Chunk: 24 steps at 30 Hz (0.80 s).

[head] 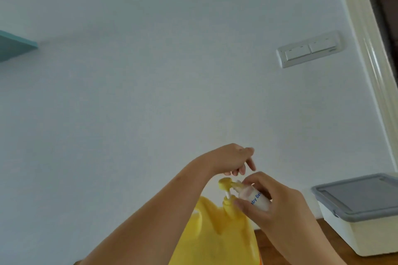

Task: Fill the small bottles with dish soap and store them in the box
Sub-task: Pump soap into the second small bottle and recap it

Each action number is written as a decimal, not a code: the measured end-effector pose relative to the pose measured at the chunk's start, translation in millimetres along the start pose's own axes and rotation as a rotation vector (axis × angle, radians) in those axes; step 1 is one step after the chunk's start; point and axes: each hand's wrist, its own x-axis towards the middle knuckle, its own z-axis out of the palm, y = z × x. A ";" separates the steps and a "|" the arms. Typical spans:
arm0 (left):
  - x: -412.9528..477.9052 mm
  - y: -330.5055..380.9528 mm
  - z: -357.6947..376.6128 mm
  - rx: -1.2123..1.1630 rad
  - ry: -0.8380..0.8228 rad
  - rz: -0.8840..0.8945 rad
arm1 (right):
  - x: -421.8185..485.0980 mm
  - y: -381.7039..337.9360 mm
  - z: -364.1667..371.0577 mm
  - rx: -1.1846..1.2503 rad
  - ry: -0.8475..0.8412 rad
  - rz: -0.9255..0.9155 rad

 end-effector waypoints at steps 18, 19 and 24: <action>4.5 -13.8 15.7 0.342 -0.067 -0.030 | -5.4 -1.7 1.0 -0.078 0.022 0.005; 2.8 -7.8 11.2 0.336 -0.067 -0.031 | -4.2 -2.2 0.3 -0.061 0.025 -0.004; -1.2 -1.5 18.5 0.315 -0.106 -0.065 | -3.1 -0.4 1.3 -0.058 0.045 -0.013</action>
